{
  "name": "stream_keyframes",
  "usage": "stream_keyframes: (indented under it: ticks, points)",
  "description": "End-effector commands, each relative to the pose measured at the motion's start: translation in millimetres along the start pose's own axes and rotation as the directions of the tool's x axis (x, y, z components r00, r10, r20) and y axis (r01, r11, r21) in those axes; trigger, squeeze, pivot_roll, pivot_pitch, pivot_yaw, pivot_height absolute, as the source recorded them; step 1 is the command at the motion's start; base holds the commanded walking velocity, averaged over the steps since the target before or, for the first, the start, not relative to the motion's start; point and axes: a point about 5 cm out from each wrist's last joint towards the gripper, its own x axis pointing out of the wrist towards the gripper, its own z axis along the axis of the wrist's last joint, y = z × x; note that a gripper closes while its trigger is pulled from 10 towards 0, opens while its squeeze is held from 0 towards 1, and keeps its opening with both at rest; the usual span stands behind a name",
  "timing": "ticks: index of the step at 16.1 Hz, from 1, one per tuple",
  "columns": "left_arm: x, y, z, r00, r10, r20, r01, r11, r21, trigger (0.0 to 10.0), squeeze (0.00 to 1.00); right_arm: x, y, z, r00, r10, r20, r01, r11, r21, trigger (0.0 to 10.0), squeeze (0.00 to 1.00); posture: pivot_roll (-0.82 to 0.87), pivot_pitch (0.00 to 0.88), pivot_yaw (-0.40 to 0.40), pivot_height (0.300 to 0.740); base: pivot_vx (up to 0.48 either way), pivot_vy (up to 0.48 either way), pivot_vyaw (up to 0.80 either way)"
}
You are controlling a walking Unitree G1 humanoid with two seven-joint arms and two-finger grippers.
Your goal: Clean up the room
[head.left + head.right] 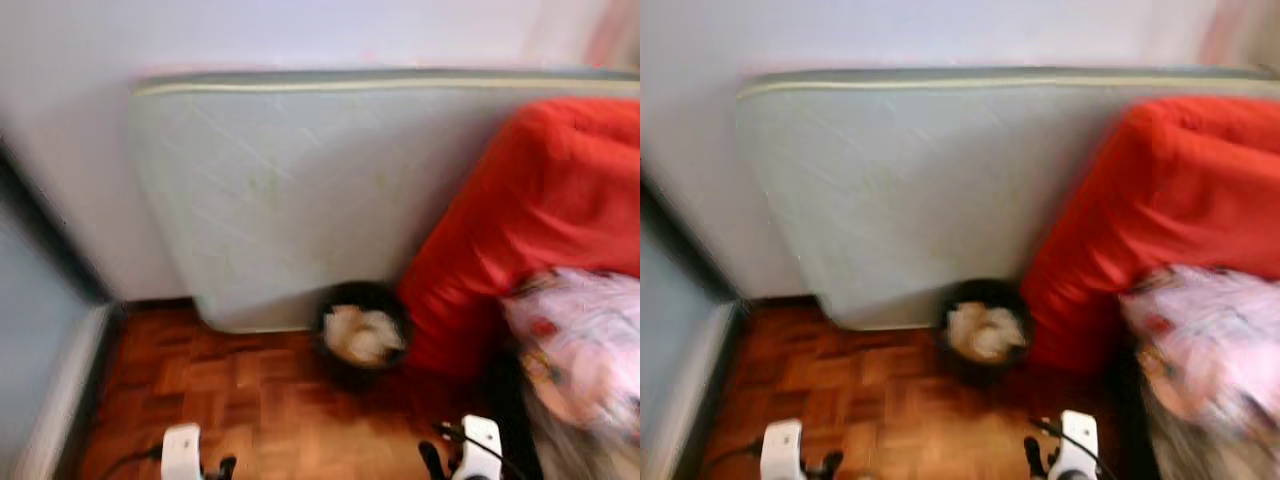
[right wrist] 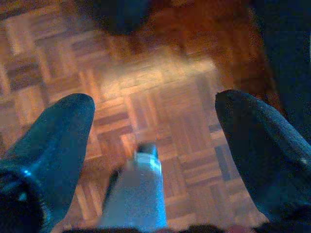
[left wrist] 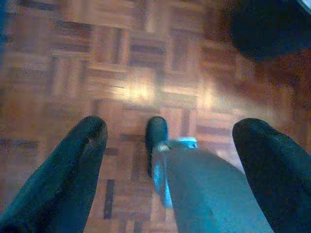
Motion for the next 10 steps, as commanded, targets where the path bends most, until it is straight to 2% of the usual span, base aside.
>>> stream_keyframes:
  ticks: [1,6,8,10]
  points:
    - [-2.1,4.5,-8,0.999,0.012,-0.049,-0.011,1.0,0.014,10.0,0.0,0.0,-3.4,2,1.0,-0.012,0.005,0.012,1.0,0.009,10.0,0.0,0.17,0.009,-0.053,0.74,0.0,0.0,0.0]
    - [2.0,4.9,4,1.0,0.007,-0.03,-0.007,1.0,-0.001,10.0,0.0,3.0,-4.8,20,0.999,-0.012,0.047,0.011,1.0,0.011,10.0,0.0,0.15,0.0,-0.087,0.74,0.0,0.0,0.0]
    - [3.2,-1.1,5,1.0,0.006,-0.028,-0.007,1.0,-0.012,10.0,0.0,2.1,-10.2,20,0.999,-0.024,0.045,0.023,1.0,0.011,10.0,0.0,0.15,0.0,-0.098,0.74,0.0,0.0,0.0]
    - [3.1,-6.7,2,0.999,-0.002,-0.032,0.002,1.0,-0.008,10.0,0.0,0.2,-18.5,18,0.998,-0.05,0.041,0.05,0.999,0.017,10.0,0.0,0.11,0.0,-0.076,0.74,0.0,0.0,0.0]
